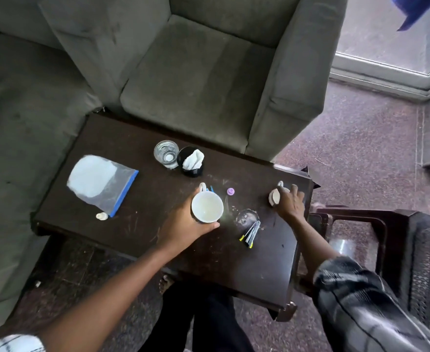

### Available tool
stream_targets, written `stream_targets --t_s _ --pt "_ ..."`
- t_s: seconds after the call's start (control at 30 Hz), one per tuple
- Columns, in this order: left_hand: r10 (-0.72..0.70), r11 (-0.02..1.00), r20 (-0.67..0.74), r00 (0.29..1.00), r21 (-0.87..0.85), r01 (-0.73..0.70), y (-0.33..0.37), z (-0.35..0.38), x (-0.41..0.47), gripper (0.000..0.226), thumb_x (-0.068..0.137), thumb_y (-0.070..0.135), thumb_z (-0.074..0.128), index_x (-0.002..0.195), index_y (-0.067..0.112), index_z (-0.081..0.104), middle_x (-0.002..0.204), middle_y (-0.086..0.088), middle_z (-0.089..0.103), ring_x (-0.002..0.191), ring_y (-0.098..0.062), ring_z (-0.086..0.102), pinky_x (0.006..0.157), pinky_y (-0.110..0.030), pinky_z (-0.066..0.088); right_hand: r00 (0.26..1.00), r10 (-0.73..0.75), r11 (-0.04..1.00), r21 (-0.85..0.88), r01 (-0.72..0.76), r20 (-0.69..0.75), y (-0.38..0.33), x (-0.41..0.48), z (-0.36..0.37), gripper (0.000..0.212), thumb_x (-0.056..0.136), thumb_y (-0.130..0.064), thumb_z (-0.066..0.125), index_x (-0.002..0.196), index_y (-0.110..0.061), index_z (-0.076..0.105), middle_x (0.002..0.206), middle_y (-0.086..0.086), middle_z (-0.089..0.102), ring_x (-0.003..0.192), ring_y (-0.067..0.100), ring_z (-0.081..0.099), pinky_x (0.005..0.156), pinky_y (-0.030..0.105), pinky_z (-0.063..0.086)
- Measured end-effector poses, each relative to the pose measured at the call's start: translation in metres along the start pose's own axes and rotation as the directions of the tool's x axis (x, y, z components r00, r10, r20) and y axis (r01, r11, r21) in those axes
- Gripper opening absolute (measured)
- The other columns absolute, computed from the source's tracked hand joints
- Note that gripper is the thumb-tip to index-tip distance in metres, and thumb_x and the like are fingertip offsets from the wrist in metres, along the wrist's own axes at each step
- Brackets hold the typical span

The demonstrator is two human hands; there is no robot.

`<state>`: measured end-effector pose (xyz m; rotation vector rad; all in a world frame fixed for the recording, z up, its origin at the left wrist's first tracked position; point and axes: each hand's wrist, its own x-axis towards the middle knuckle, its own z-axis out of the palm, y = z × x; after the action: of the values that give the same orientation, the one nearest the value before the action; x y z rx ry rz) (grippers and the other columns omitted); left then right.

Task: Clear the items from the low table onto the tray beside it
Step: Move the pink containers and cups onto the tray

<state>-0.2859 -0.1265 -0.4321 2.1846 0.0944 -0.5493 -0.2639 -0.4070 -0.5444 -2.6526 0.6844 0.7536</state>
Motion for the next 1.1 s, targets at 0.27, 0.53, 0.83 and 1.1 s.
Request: stream_targets --t_s 0.27,0.53,0.83,1.1 --pt "-0.024 0.998 -0.037 0.999 -0.061 0.022 0.01 0.011 0.002 0.094 0.056 0.033 0.087 0.138 0.035 0.04 0.104 0.026 0.06 0.106 -0.002 0.058 0.092 -0.026 0.048 0.992 0.033 0.995 0.089 -0.044 0.118 0.008 0.043 0.03 0.059 0.085 -0.016 0.061 0.137 -0.034 0.039 0.153 0.013 0.013 0.127 0.046 0.03 0.099 0.046 0.04" --pt "-0.033 0.997 -0.049 0.998 -0.076 0.029 0.023 0.005 -0.009 0.088 0.057 0.034 0.086 0.134 0.036 0.044 0.099 0.022 0.062 0.103 -0.006 0.06 0.09 -0.029 0.049 0.999 -0.044 0.986 0.158 0.045 -0.013 0.013 0.002 0.021 0.045 0.083 -0.018 0.063 0.126 -0.026 0.054 0.134 0.012 0.039 0.113 0.041 0.041 0.091 0.042 0.043" --pt "0.11 0.966 0.081 0.991 -0.242 -0.087 0.054 0.0 -0.079 0.073 0.067 0.002 0.08 0.131 0.016 0.048 0.107 0.012 0.06 0.099 -0.003 0.053 0.07 0.007 0.036 0.965 -0.121 0.913 0.356 0.2 -0.232 0.026 -0.16 -0.012 0.054 0.076 -0.019 0.067 0.128 -0.026 0.054 0.126 0.009 0.049 0.116 0.032 0.045 0.098 0.036 0.036" --pt "0.245 0.921 0.156 0.957 -0.346 -0.18 0.035 0.014 -0.166 0.057 0.067 -0.002 0.079 0.111 0.015 0.047 0.103 0.003 0.059 0.089 -0.003 0.056 0.071 -0.003 0.044 0.927 0.067 0.859 0.494 0.135 -0.369 0.073 -0.305 0.003 0.068 0.077 -0.025 0.068 0.139 -0.033 0.04 0.128 0.008 0.05 0.115 0.031 0.048 0.094 0.04 0.042"
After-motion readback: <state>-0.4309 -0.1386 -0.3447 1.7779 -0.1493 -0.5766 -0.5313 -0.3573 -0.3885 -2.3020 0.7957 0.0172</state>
